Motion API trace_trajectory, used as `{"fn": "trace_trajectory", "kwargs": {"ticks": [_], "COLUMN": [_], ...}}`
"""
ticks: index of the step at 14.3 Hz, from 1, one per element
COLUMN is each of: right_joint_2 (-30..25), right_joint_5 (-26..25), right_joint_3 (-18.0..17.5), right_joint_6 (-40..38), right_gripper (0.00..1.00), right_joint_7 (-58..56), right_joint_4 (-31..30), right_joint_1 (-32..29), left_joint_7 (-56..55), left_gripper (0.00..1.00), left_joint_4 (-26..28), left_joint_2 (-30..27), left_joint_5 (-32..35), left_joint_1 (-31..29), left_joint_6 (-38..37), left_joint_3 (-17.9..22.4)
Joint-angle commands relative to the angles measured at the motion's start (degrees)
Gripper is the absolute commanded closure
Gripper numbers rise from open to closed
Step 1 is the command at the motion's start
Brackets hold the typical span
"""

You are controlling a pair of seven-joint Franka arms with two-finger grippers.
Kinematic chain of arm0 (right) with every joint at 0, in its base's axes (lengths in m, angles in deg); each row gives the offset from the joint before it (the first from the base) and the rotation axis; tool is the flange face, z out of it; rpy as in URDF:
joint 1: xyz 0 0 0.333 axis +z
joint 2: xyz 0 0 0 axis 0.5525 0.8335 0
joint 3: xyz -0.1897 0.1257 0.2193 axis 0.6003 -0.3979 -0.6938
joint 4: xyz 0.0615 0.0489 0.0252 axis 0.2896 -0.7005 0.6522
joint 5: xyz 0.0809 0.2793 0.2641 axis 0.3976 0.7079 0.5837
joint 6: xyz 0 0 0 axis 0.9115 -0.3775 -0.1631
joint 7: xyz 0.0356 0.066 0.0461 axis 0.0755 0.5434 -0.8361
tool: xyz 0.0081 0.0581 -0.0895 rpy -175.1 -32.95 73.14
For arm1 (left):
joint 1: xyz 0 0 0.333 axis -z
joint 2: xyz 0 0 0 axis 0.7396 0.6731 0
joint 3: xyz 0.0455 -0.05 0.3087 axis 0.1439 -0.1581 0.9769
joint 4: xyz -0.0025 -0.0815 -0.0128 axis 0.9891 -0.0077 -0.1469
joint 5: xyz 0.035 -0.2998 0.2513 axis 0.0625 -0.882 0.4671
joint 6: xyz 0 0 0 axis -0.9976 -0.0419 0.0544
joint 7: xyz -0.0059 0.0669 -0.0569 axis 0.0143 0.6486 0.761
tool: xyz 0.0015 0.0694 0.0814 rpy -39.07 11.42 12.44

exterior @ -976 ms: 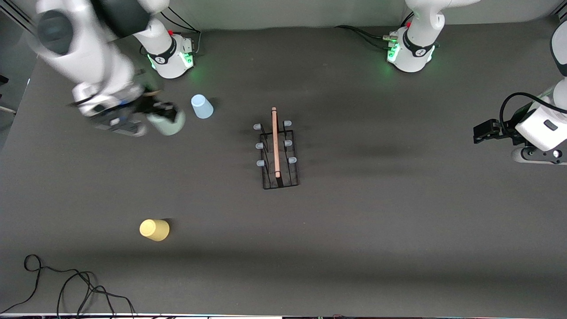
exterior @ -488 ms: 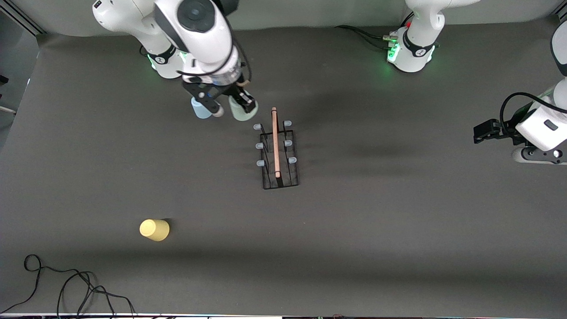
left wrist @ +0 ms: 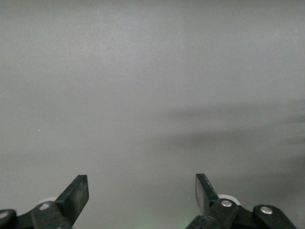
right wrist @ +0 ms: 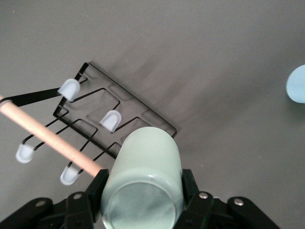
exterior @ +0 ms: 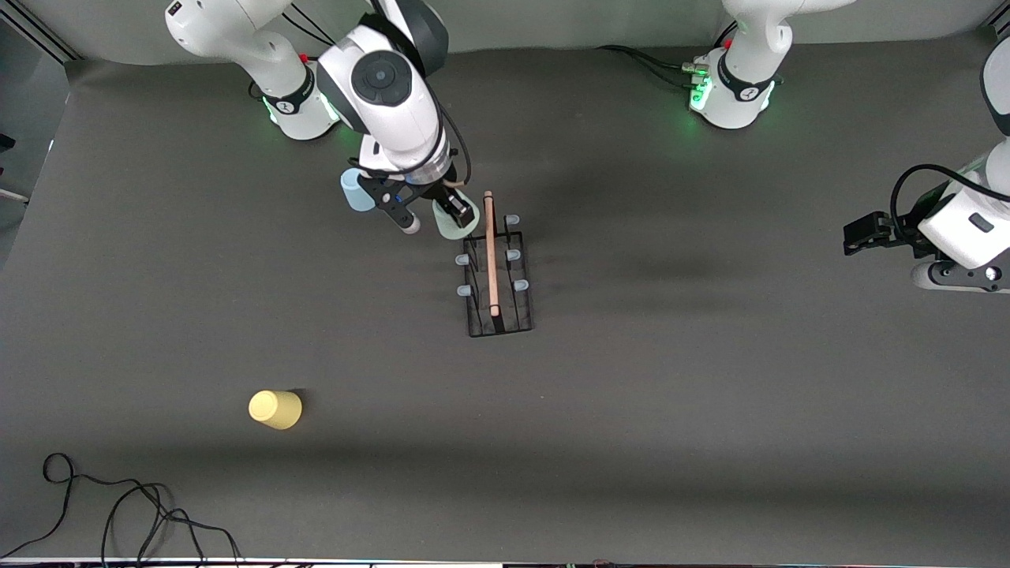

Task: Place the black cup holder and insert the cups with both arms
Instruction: 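Carry the green cup to the holder and slide it onto a peg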

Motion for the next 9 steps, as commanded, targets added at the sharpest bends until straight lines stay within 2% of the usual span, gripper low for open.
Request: {"fn": "trace_trajectory", "kwargs": {"ticks": [1,4,5,6,7,9], "right_joint_2": [-0.16,3.7,4.76,5.11,4.68,3.8], "right_joint_5": [0.84,0.84,0.84,0.84,0.84,0.84], "right_joint_3": [0.46,0.55,0.55,0.55,0.81,0.99], "right_joint_6": [5.84,9.44,10.24,10.34,10.08,7.54], "right_gripper": [0.88,0.87,0.76,0.19,0.0,0.0], "right_joint_7": [1.13,2.96,3.41,3.41,3.5,3.15], "right_joint_4": [-4.81,-4.9,-4.82,-4.73,-4.47,-2.63], "right_joint_1": [0.93,2.33,2.86,2.69,2.51,2.25], "left_joint_7": [1.13,1.13,1.13,1.13,1.13,1.22], "left_gripper": [0.0,0.0,0.0,0.0,0.0,0.0], "left_joint_4": [-1.13,-1.13,-1.13,-1.13,-1.13,-1.13], "left_joint_2": [0.31,0.22,0.22,0.22,0.22,0.22], "left_joint_5": [0.62,0.62,0.62,0.62,0.62,0.62], "left_joint_1": [0.0,0.0,0.0,0.0,0.0,0.0], "left_joint_6": [-1.42,-1.42,-1.42,-1.51,-1.42,-1.51], "left_joint_3": [0.09,0.09,0.09,0.09,0.09,0.09]}}
